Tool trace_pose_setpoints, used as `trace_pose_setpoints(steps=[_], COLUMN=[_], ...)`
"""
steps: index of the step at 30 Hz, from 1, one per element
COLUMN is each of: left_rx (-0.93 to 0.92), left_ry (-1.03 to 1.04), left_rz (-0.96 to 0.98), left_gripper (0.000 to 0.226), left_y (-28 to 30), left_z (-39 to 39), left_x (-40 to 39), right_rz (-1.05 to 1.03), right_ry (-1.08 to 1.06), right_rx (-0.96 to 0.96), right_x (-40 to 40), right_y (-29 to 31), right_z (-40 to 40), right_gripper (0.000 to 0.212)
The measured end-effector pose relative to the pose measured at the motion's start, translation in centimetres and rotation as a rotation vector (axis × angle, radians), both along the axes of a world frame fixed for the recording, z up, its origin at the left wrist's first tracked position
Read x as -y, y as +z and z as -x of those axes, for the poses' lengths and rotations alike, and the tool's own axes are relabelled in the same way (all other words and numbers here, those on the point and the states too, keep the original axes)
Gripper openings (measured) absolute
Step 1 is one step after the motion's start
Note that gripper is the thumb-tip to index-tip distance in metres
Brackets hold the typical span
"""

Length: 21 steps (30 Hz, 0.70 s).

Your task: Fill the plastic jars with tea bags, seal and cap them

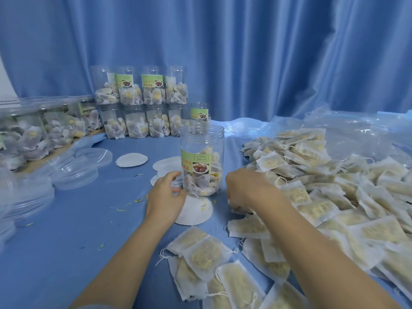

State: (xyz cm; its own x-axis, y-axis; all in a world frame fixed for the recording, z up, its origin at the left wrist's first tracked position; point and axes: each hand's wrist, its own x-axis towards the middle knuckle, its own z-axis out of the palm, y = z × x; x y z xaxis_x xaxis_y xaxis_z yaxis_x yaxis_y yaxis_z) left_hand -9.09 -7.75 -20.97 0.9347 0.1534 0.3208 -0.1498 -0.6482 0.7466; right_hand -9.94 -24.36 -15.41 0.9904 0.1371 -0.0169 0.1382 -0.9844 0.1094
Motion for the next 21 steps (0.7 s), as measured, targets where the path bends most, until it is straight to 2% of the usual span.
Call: trace_pose_setpoints(steps=[2,4,8,10,12,14,16,17,18,20,21], left_rx=[-0.004,0.001,0.02,0.029,0.022,0.013,0.012,0.014,0.016,0.014,0.007], left_ry=[-0.002,0.006,0.049,0.08,0.102,0.117,0.126,0.129,0.133,0.144,0.154], left_rz=[-0.008,-0.004,0.031,0.043,0.061,0.071,0.072,0.068,0.065,0.059,0.052], left_gripper=[0.043,0.043,0.042,0.04,0.039,0.039,0.038,0.038,0.038,0.038,0.038], left_y=[-0.1,-0.2,-0.1,-0.1,-0.1,-0.1,0.0,0.0,0.0,-0.1,-0.1], left_z=[0.0,-0.1,-0.4,-0.4,-0.5,-0.7,-0.8,-0.8,-0.8,-0.9,-1.0], left_x=[-0.1,-0.3,-0.7,-0.9,-0.9,-0.9,-0.9,-1.0,-1.0,-1.2,-1.2], right_rz=[-0.119,-0.353,-0.995,-1.312,-1.584,-1.732,-1.664,-1.541,-1.356,-0.949,-0.845], right_ry=[0.069,0.146,0.205,0.191,0.183,0.16,0.114,0.095,0.079,0.06,0.067], right_rx=[0.083,0.159,0.252,0.334,0.507,0.758,0.948,0.949,0.885,0.672,0.615], right_x=[-0.8,-1.5,-2.2,-2.1,-2.0,-2.2,-2.5,-2.6,-2.6,-2.4,-2.5], right_y=[-0.3,0.1,1.0,1.4,2.1,3.0,4.0,4.3,4.4,3.6,3.1], right_z=[-0.2,-0.3,-0.3,-0.2,-0.2,-0.5,-0.9,-1.4,-1.8,-2.9,-3.0], right_gripper=[0.012,0.013,0.009,0.016,0.017,0.017,0.012,0.006,0.008,0.035,0.045])
